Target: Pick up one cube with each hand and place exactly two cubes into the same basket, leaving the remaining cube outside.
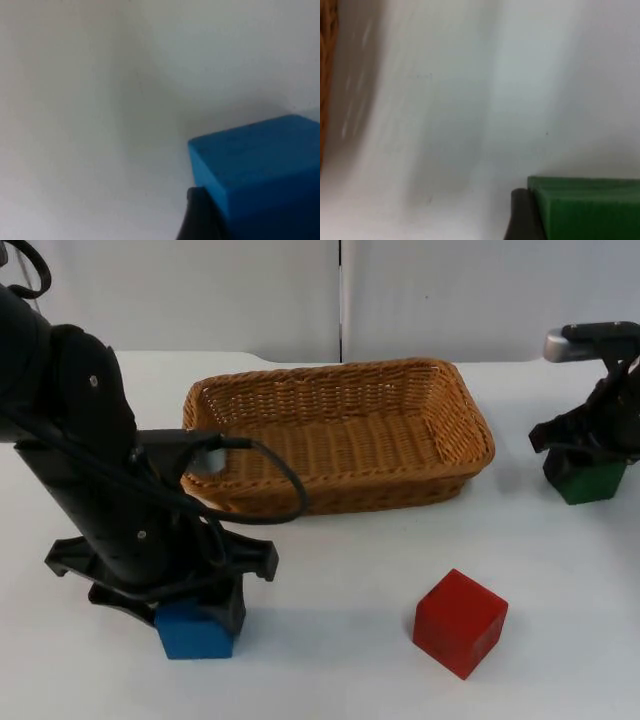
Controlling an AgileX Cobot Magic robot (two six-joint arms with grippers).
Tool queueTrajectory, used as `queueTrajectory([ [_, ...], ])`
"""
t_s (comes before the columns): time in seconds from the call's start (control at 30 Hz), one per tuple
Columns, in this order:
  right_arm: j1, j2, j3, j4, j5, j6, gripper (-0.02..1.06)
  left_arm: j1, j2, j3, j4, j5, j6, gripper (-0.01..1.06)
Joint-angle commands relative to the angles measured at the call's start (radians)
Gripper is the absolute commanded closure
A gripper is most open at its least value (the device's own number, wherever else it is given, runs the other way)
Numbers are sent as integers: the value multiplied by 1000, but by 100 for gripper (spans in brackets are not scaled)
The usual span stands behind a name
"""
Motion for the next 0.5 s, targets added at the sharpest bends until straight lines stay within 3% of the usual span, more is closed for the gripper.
queueTrajectory([
  [0.0,5,-28,-3,6,25,-2,105,-4,0,-2,-6,21,-7,83],
  [0.07,5,-59,-3,6,37,-2,105,-4,0,-2,-9,30,-7,103],
  [0.37,5,-241,-3,-2,107,-2,105,-4,-81,-2,43,57,0,105],
  [0.47,5,-331,-3,-2,137,-2,105,-4,-194,-2,46,58,0,105],
])
